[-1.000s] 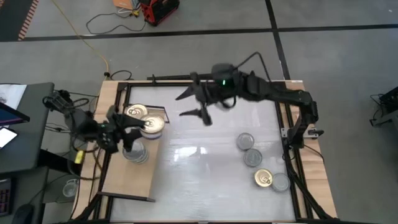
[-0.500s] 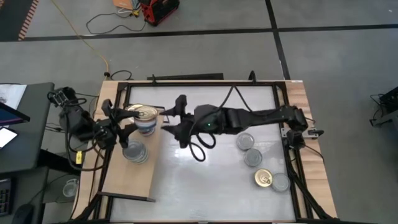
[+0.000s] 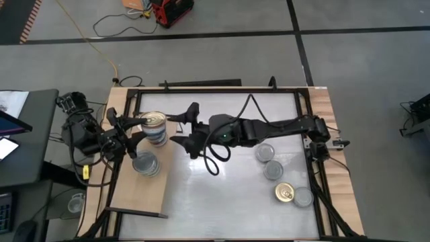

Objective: Stack canned seafood by type on shelf
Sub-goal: Stack the green tuna can on top of the green tuna can on the shelf

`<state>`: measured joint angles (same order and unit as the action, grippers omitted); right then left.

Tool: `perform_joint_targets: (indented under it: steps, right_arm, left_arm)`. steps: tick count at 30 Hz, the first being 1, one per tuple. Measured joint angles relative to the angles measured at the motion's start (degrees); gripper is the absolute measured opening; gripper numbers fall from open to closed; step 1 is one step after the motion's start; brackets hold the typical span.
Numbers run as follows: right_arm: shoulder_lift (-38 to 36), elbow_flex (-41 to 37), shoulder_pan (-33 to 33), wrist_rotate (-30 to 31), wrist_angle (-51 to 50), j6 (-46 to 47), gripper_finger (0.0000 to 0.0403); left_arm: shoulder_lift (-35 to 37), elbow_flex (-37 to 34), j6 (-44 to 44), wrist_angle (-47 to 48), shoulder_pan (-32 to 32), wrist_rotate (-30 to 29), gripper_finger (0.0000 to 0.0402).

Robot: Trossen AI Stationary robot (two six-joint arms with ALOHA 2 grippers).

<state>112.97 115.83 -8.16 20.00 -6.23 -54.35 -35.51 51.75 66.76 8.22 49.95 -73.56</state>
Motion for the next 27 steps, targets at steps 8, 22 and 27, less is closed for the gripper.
perform_joint_targets:
  steps: [8,22,27]
  right_arm:
    - [0.00,0.00,0.48,-0.39,7.16,0.08,0.0391]
    - [0.00,0.00,-1.70,-0.14,2.79,5.90,0.0376]
    - [0.01,0.00,-1.38,-0.27,3.71,6.32,0.0376]
  left_arm:
    - [-0.36,0.00,-1.51,0.24,2.79,-0.20,0.0199]
    - [-2.75,0.00,-6.79,3.10,10.89,-8.39,0.0200]
    - [-3.26,0.00,-7.80,2.83,14.43,-9.24,0.0200]
